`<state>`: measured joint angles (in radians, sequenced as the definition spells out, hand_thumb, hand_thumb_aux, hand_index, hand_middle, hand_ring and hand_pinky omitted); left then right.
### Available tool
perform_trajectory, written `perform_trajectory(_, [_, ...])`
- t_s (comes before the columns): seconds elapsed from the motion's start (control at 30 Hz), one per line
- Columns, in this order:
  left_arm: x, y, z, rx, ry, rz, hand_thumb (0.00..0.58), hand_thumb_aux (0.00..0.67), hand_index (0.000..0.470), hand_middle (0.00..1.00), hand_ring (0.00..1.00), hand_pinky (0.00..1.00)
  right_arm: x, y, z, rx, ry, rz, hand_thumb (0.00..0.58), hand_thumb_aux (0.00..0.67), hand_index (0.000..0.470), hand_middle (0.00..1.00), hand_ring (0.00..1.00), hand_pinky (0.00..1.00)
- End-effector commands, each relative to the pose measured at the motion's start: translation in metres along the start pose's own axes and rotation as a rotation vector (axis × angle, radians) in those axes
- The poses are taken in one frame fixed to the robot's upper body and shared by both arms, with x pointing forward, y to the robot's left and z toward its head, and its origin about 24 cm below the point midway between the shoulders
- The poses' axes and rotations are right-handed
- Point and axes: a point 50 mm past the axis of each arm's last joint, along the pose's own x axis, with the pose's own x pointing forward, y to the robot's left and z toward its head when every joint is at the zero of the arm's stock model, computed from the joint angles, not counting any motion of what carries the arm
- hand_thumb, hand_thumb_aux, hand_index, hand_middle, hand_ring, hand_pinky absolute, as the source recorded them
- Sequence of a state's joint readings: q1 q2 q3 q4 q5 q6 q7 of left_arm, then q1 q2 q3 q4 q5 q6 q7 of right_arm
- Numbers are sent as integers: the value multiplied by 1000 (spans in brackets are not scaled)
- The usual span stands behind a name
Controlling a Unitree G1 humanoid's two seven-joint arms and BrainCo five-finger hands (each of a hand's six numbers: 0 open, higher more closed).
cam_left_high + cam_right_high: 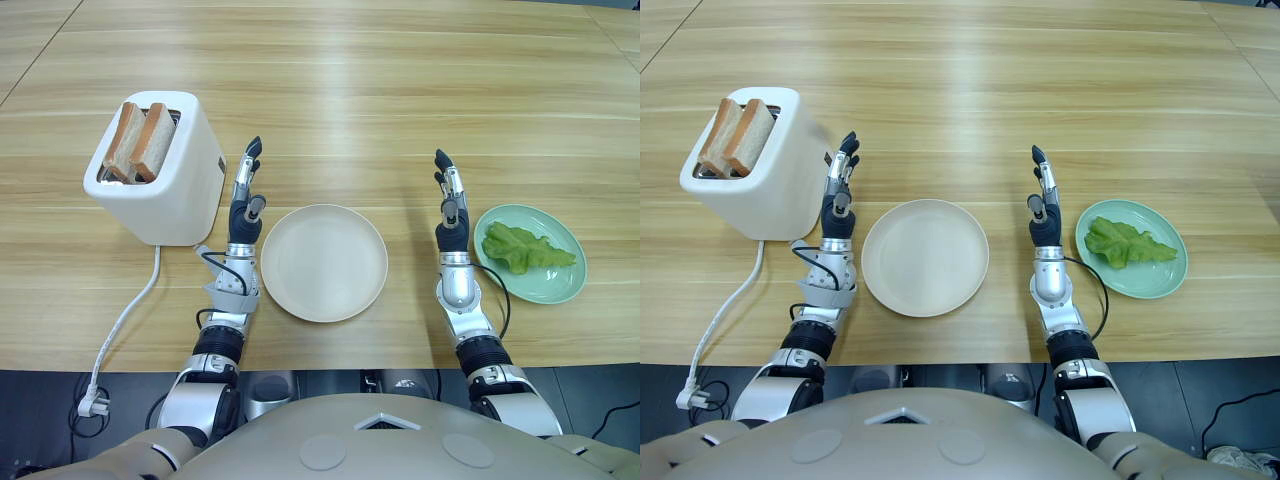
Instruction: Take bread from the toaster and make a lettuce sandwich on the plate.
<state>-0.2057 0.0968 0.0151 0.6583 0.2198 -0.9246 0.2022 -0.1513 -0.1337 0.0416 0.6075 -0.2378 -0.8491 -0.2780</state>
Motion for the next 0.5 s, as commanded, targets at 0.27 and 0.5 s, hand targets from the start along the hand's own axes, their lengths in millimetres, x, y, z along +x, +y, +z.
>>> perform_trajectory(0.27, [-1,0,1,5,-2,-3,0,0,0,0,0,0,-1,3,1,0,-1,41,0,0,0,0,0,0])
perform_trajectory(0.5, [17,63,73,507,-350,102,0,0,0,0,0,0,0,2,3,-18,-20,37,0,0,0,0,0,0])
